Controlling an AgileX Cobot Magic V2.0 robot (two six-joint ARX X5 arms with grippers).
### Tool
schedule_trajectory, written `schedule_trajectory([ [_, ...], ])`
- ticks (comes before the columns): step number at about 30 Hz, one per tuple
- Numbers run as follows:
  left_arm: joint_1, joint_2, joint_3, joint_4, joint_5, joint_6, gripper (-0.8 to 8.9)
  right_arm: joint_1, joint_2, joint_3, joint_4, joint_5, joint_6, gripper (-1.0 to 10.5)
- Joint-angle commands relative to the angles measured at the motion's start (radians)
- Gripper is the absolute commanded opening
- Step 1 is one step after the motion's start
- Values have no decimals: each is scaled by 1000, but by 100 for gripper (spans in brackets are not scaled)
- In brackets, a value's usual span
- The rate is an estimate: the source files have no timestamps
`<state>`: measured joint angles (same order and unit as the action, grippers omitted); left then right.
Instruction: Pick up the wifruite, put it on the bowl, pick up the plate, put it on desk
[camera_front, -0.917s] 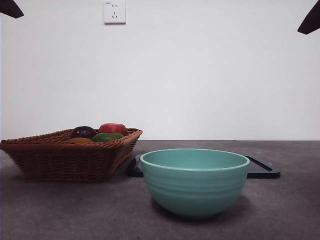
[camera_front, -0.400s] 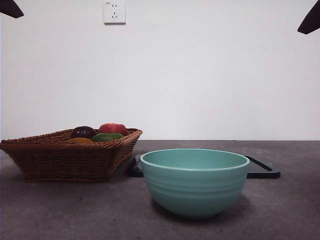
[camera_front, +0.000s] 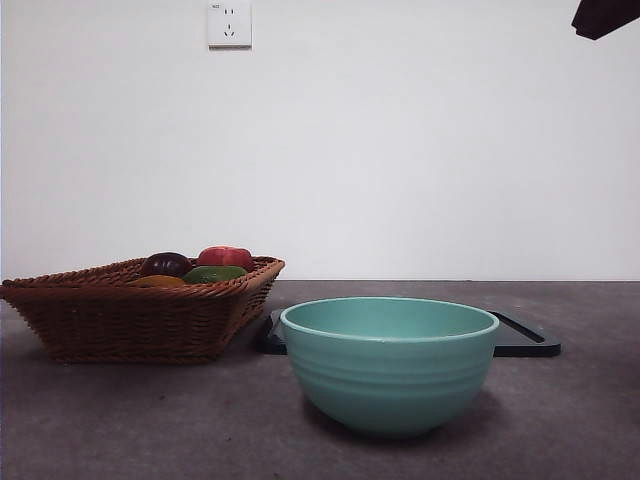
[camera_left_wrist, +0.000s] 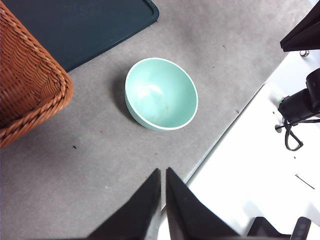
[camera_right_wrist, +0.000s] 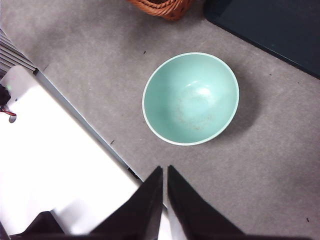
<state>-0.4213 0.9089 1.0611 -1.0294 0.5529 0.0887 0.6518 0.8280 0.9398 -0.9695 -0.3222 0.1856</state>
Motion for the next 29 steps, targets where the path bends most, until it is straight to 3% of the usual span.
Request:
schedule_trajectory([
  [1,-5,6,11,4,5,15,10,7,6,17,4,-3,-14,6],
  [22,2,-11,11,43,-6,43,10,7,6,17,4,-3,-14,6],
  [25,43,-52,10,142,-34,97,10,7,6,17,4,-3,-14,5],
  [29,158,-142,-36,444,-37,148,10,7,6,17,4,-3,-14,5],
])
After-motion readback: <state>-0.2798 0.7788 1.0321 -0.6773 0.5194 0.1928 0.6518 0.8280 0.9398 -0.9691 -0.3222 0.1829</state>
